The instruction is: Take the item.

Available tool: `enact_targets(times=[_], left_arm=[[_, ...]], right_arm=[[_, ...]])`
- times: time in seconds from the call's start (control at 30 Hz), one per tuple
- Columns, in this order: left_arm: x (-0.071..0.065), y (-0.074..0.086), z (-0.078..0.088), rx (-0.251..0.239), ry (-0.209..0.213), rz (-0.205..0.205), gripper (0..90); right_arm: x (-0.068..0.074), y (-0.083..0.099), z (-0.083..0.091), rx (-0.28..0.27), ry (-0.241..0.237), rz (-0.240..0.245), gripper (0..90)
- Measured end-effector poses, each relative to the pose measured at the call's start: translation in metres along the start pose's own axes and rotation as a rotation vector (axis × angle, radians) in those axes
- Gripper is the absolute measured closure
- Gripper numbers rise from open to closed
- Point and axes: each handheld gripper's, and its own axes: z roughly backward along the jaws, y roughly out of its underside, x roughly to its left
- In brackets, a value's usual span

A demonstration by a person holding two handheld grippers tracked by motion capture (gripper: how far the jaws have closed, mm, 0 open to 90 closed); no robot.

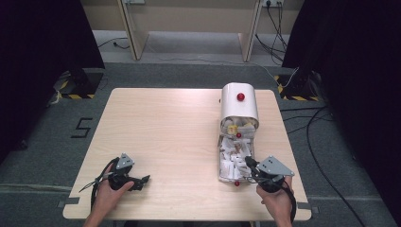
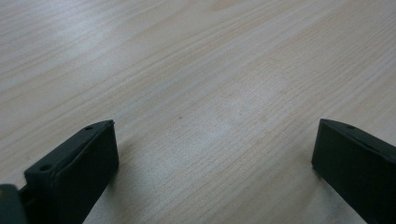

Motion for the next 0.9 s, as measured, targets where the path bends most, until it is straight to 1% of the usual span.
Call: enact_targets(times=[0.17,0.37,0.53,0.63,0.9], left_arm=[[0.0,0.0,0.0,0.0,0.0,0.0,0.0],[0.0,0.0,0.0,-0.001,0.0,0.001,0.0],[0.0,0.0,0.0,0.0,0.0,0.0,0.0],[0.0,0.0,0.0,0.0,0.0,0.0,0.0],[0.0,0.0,0.0,0.0,0.0,0.0,0.0]], right_arm=[[0.001,-0.002,-0.001,-0.006,0.0,0.001,89.0],[-0.003,-0.003,0.001,-0.017,0.001,-0.008,88.9],[-0.006,-0.006,0.006,-0.032,0.019,-0.01,89.0],[-0.01,-0.006,0.01,-0.038,0.029,-0.018,88.9],[-0.014,-0.006,0.012,-0.045,0.038,-0.024,88.8]])
